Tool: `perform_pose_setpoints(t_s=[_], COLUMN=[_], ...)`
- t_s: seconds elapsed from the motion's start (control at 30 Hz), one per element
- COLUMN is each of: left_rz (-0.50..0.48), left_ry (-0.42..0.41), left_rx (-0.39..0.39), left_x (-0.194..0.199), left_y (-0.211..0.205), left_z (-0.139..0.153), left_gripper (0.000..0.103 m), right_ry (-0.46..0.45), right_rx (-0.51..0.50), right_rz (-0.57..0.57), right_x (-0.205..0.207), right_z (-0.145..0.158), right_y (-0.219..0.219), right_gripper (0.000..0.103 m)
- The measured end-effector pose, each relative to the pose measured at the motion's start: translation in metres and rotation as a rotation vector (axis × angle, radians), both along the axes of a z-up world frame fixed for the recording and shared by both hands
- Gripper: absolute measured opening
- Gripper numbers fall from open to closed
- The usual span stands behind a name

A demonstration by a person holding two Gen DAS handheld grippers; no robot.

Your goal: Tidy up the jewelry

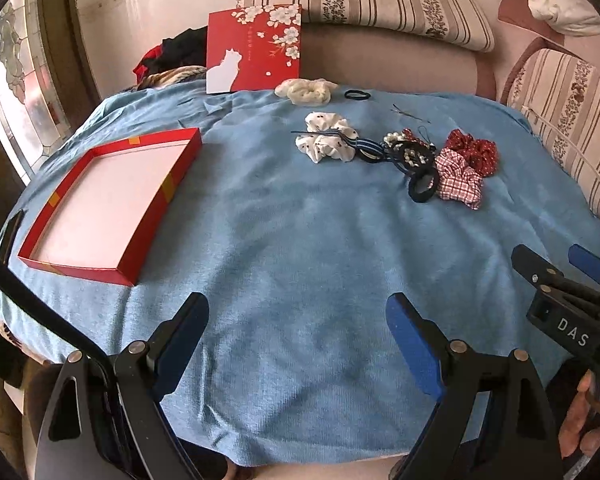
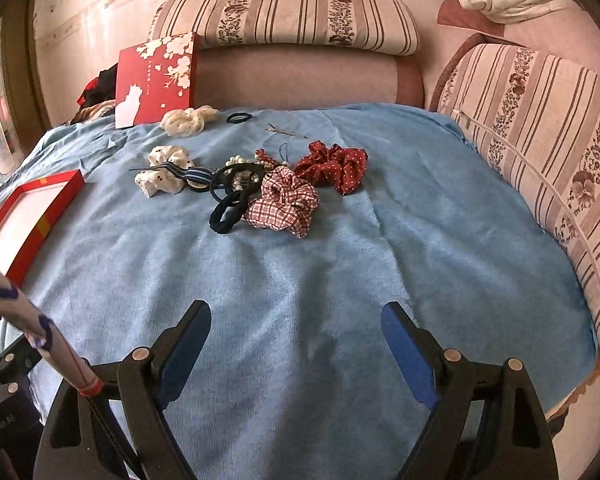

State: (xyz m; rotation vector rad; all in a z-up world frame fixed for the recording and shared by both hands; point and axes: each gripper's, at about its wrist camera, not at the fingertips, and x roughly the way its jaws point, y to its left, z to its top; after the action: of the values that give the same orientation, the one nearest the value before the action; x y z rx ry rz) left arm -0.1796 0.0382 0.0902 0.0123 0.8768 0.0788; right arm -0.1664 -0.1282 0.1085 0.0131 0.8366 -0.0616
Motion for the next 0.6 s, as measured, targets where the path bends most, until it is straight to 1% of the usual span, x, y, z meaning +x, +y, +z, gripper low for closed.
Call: perform_pose_setpoints(t_s=[0.17,0.6], left_rz=[-0.007,0.000], left_ry=[0.012,0.048], left_rx=[0.004,-0.016], left_x=[0.000,0.007], left_y=[-0.001,0.002], left_z=[-0.004,-0.013], left_gripper=[0.090,0.090], right_ry=[0.008,0.043], right_rx=[0.027,0.009], right_rz=[-0.001,-0.006], right_x=[0.000,0.008], right_z=[-0.002,-0.008], right_y=[0.000,-0.001], right_gripper=[0.090,0.090])
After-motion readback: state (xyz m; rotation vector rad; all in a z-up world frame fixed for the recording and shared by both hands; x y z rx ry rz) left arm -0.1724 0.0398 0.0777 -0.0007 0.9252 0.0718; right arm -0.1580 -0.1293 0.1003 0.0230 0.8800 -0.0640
